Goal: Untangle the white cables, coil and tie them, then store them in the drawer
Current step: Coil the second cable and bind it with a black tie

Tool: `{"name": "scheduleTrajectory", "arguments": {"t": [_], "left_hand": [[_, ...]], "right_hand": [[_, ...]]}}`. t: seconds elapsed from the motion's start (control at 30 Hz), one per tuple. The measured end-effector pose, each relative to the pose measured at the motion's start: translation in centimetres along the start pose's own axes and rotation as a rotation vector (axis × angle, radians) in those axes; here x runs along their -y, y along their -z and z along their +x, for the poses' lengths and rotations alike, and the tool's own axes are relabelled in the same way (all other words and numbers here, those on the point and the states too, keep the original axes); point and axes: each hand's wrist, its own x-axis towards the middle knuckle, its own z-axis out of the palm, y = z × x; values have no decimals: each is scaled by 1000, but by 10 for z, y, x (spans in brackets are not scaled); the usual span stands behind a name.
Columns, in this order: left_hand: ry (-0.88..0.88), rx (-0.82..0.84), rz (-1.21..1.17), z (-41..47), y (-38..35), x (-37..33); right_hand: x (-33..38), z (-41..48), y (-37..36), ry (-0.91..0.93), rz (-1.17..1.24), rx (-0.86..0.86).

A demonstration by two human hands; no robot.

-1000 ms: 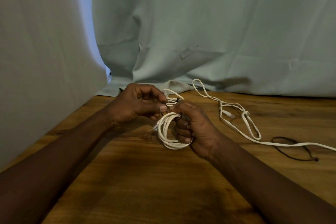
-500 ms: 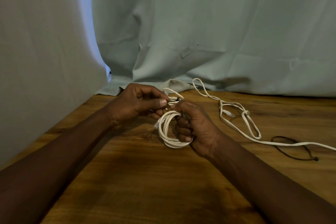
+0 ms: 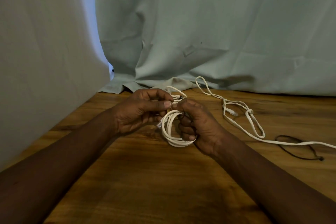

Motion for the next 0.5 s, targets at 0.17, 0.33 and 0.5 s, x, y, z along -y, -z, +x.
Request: {"name": "scheduleTrajectory", "arguments": {"t": [0.17, 0.33, 0.5], "left_hand": [[0, -15, -8, -1, 2, -1], [-16, -10, -3, 0, 1, 3], [-40, -71, -54, 3, -1, 4]], "right_hand": [[-1, 2, 0, 8, 25, 4], [-1, 1, -1, 15, 5, -2], [-1, 0, 0, 13, 39, 32]]}}
